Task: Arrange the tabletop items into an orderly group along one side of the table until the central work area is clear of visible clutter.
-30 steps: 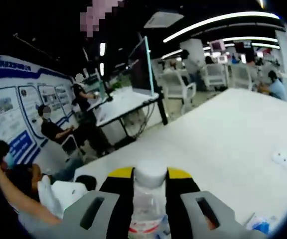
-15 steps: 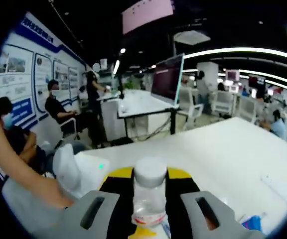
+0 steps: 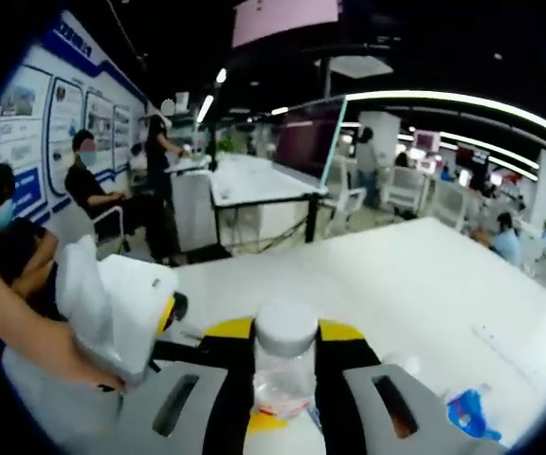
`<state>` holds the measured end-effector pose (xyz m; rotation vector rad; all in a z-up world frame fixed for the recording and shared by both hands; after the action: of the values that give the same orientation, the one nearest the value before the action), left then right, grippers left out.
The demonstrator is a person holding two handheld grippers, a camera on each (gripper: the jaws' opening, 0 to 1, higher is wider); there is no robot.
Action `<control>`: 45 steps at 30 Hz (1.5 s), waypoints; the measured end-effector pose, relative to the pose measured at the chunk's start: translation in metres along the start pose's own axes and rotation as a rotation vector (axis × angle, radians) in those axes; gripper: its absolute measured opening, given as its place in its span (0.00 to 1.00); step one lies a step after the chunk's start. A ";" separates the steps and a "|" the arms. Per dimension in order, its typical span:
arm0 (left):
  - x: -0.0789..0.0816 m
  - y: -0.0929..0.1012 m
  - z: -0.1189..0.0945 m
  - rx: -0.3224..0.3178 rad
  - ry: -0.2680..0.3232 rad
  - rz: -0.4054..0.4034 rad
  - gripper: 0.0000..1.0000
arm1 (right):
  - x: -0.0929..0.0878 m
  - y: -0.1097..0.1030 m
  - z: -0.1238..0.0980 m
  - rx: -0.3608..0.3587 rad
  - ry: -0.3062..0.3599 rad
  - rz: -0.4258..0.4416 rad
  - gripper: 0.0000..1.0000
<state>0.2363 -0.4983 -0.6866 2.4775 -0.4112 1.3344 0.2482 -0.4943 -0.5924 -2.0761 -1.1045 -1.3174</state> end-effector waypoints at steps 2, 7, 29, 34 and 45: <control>0.004 0.001 -0.004 0.006 0.007 0.033 0.37 | 0.000 0.000 0.000 -0.030 -0.009 0.009 0.20; 0.012 0.003 -0.010 0.004 0.017 0.107 0.35 | -0.002 0.001 -0.001 -0.090 -0.041 0.026 0.20; 0.011 -0.004 -0.013 -0.259 -0.024 0.227 0.35 | -0.016 -0.009 -0.007 0.283 -0.064 -0.140 0.30; 0.011 -0.006 -0.014 -0.346 -0.043 0.275 0.35 | -0.014 -0.010 -0.005 0.386 -0.107 -0.204 0.28; 0.011 -0.007 -0.012 -0.457 -0.107 0.390 0.35 | -0.020 -0.013 0.003 0.556 -0.209 -0.335 0.33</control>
<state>0.2362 -0.4887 -0.6718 2.1509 -1.1342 1.0782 0.2350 -0.4922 -0.6121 -1.6787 -1.7377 -0.7977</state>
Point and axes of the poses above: the point that each gripper's makers call its tool centre point, and the gripper's own axes: z roughly forward along the fingers, y roughly to its right, x roughly out of its top, the point moved 1 cm from there along -z, roughly backward along the fingers, and after that the axes turned 2 degrees about -y, right-handed, at the moved point
